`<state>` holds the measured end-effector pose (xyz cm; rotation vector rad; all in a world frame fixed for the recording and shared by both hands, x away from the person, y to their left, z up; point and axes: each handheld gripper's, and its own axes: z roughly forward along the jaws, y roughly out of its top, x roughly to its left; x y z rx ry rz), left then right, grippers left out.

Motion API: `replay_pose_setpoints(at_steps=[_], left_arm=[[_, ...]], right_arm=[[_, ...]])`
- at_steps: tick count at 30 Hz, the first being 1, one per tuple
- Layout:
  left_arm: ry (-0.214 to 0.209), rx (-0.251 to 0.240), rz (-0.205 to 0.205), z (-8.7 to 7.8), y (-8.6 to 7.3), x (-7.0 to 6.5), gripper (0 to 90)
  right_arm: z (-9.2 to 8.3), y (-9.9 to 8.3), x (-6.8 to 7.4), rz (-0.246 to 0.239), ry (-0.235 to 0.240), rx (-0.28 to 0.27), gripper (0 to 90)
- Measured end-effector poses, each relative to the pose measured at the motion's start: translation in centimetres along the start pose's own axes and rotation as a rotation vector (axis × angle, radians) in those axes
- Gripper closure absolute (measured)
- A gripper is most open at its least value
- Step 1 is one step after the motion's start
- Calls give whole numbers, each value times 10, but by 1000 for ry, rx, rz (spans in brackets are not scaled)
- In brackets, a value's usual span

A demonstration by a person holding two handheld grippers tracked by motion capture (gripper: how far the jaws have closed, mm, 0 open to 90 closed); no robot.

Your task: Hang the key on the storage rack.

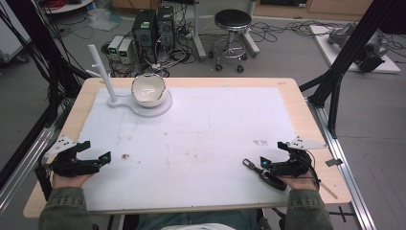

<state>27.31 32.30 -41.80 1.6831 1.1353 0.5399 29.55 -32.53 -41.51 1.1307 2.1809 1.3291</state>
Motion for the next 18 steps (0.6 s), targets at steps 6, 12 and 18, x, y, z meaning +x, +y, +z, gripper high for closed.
replay_pose_setpoints(at_steps=[6, 12, 18], left_arm=[[14, -11, 16, -1, 1, -2, 17], [12, -4, 21, 1, 1, -3, 17], [11, -5, 21, 1, 1, -3, 17]], right_arm=[[0, 1, 2, -8, 3, 10, 5], [4, 1, 5, -33, 6, 45, 6], [6, 2, 9, -53, 15, 67, 5]])
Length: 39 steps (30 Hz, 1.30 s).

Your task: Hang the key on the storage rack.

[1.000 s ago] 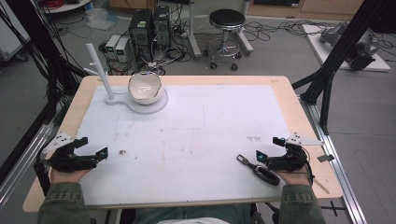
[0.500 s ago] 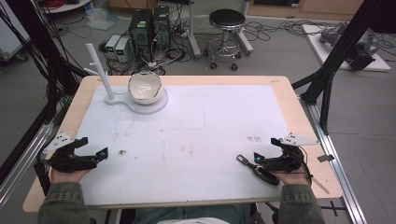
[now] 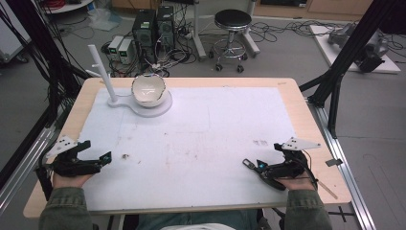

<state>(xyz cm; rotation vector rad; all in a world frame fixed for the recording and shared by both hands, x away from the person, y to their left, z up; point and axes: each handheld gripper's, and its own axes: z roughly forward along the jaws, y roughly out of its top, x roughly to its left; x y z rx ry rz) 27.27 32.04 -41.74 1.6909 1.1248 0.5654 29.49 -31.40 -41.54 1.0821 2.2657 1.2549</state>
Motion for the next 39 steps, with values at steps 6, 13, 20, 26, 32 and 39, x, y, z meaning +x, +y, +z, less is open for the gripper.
replay_pose_setpoints(at_steps=[6, 13, 20, 26, 32, 39], left_arm=[[-8, 8, 7, 1, 0, -1, 17], [-7, 19, 15, 3, -1, -1, 17], [4, 19, 19, 3, -1, -1, 17], [9, 27, 27, 4, -1, -2, 17], [15, 32, 34, 4, -1, -2, 17], [17, 36, 36, 4, -1, -2, 17]], right_arm=[[5, 1, 4, -10, 29, 56, 6], [17, 0, 11, -59, 47, 194, 9], [22, 4, 18, -110, 55, 302, 126], [25, 4, 19, -98, 77, 364, 265], [23, 9, 18, -80, 54, 390, 389], [27, 11, 20, -88, 65, 481, 492]])
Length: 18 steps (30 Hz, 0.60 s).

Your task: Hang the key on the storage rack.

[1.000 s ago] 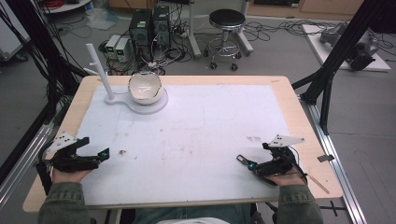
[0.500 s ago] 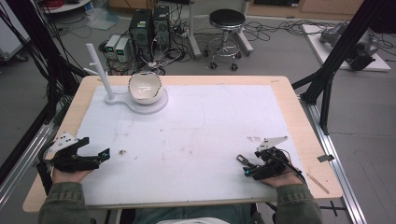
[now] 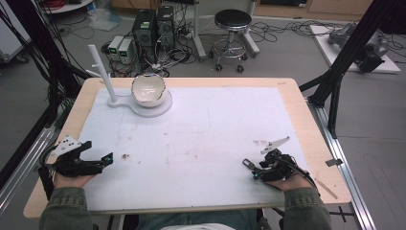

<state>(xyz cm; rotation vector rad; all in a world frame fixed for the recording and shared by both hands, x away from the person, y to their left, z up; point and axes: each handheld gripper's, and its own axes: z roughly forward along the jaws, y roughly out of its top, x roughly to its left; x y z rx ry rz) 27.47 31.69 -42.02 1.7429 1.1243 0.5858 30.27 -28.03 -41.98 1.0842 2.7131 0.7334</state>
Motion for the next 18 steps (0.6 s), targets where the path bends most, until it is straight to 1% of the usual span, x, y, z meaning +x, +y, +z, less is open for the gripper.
replay_pose_setpoints(at_steps=[2, 5, 6, 9, 10, 11, 12, 14, 16, 18], left_arm=[[-1, 2, 0, 0, 0, 0, 17], [-3, 5, 1, 1, 0, 0, 17], [-3, 6, 1, 1, 0, 0, 17], [-3, 6, 2, 1, 0, 0, 17], [-8, 6, 0, 1, 0, 0, 17], [-8, 6, 0, 1, 0, 0, 17], [-25, 9, 1, 2, -1, 0, 17], [-33, 13, 3, 3, -1, -1, 17], [-35, 17, 9, 4, 0, -1, 17], [-34, 14, 7, 4, 0, -1, 17]], right_arm=[[0, 1, 0, 4, 8, 6, 537], [1, 2, 1, -3, -18, 21, 617], [2, 2, 1, -13, -27, 24, 638], [3, 3, 2, -18, -34, 31, 653], [4, 4, 2, -26, -35, 30, 686], [5, 4, 2, -27, -34, 30, 696], [5, 4, 2, -28, -34, 31, 703], [5, 4, 2, -28, -32, 28, 712], [5, 4, 2, -32, -31, 24, 715], [5, 4, 2, -39, -35, 24, 723]])
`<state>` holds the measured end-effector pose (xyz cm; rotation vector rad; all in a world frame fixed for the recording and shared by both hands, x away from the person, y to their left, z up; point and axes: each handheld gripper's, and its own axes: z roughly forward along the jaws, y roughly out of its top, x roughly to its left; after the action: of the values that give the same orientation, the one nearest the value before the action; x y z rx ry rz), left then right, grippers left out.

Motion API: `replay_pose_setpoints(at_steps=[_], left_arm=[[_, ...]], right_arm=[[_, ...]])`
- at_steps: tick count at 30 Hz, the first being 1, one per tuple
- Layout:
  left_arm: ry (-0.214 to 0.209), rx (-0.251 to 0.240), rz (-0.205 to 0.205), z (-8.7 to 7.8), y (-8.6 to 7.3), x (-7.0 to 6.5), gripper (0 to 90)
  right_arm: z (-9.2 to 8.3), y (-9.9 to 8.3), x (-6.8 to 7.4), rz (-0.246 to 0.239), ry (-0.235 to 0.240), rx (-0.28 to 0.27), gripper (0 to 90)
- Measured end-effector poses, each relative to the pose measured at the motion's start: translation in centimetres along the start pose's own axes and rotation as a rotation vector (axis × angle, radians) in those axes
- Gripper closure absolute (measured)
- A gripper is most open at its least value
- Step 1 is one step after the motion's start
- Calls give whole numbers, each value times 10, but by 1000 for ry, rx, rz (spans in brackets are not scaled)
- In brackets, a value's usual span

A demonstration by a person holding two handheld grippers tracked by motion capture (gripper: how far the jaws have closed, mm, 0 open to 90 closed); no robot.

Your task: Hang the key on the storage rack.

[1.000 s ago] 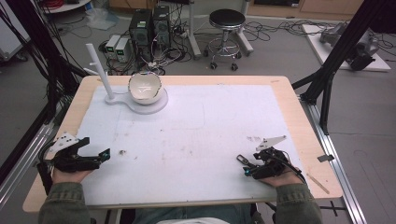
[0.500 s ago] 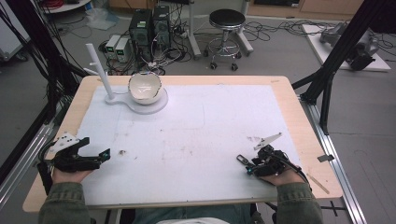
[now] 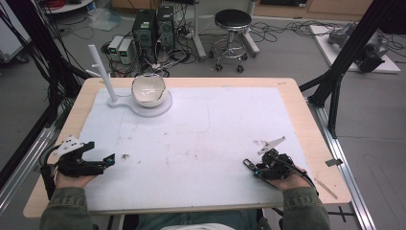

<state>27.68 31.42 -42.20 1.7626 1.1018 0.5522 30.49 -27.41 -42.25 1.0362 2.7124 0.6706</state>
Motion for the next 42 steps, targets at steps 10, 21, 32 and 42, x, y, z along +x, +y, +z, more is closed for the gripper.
replay_pose_setpoints(at_steps=[10, 21, 32, 42], left_arm=[[7, -4, -1, -1, 0, 1, 17], [5, -1, 0, -1, 0, 1, 17], [7, -1, 1, -1, 0, 1, 17], [13, 3, 5, -1, 0, 2, 17]], right_arm=[[-1, -1, 3, -45, -12, -31, 843], [-6, -4, 0, -32, -6, -88, 850], [-14, -3, -4, -9, 42, -146, 849], [-11, 10, -3, -11, 122, -155, 849]])
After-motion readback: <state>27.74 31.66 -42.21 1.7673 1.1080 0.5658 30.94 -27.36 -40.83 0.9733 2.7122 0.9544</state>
